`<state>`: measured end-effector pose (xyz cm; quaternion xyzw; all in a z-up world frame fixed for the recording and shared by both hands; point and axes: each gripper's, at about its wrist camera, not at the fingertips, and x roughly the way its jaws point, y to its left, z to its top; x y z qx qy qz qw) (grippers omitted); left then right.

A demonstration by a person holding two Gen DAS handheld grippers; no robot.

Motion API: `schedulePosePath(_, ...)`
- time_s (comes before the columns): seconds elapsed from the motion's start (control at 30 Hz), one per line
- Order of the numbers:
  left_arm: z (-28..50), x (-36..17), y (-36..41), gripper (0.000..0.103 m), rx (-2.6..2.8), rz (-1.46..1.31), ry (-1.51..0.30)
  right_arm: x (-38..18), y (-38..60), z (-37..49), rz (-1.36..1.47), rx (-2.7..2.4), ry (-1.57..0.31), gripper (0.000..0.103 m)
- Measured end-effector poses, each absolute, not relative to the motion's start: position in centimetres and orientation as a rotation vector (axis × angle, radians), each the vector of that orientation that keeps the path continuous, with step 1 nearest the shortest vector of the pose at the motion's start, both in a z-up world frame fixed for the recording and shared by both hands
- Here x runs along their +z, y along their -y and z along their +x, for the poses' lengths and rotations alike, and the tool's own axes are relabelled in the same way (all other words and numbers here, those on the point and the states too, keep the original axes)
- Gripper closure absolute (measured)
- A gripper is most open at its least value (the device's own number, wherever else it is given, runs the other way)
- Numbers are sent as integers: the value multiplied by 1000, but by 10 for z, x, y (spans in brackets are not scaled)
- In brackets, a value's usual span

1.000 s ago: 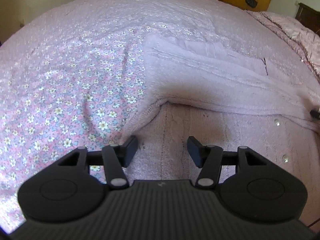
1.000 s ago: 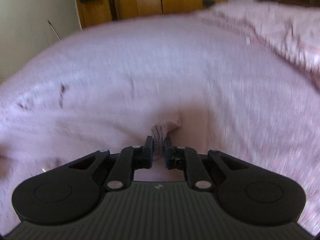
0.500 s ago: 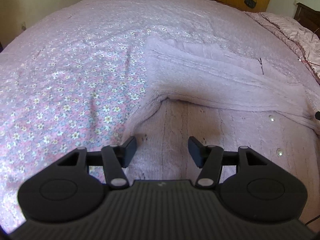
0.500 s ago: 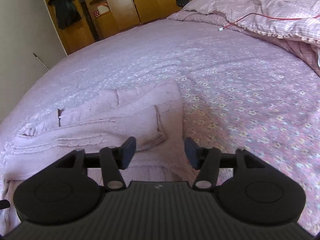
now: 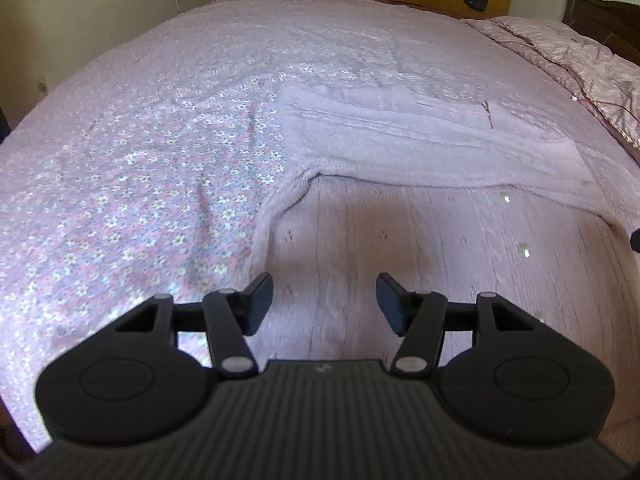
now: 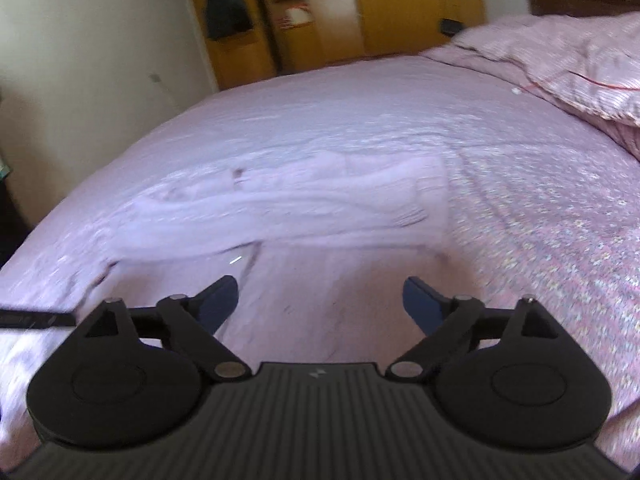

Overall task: Fold small clothes
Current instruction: 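Move the right tool to the ribbed hem of the cardigan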

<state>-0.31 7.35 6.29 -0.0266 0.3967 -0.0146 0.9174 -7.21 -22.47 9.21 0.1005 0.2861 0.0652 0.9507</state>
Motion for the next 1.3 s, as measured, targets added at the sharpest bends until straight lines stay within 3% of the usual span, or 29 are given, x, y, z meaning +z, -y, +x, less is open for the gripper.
schedulePosePath(0.2, -37, 64, -77, 44, -36, -1, -813, 87, 202, -126, 68, 214, -560, 2)
schedulePosePath(0.37, -63, 61, -75, 28, -96, 47, -818, 72, 186, -156, -123, 258, -596, 0)
schedulePosePath(0.7, -80, 39, -72, 27, -138, 56, -885, 32, 163, -171, -385, 349, -767, 0)
schedulePosePath(0.9, -86, 39, -70, 27, -144, 57, -832, 7, 154, -162, -501, 285, -863, 0)
schedulePosePath(1.3, -93, 22, -43, 27, -261, 174, -897, 26, 168, -155, -408, 57, -661, 1)
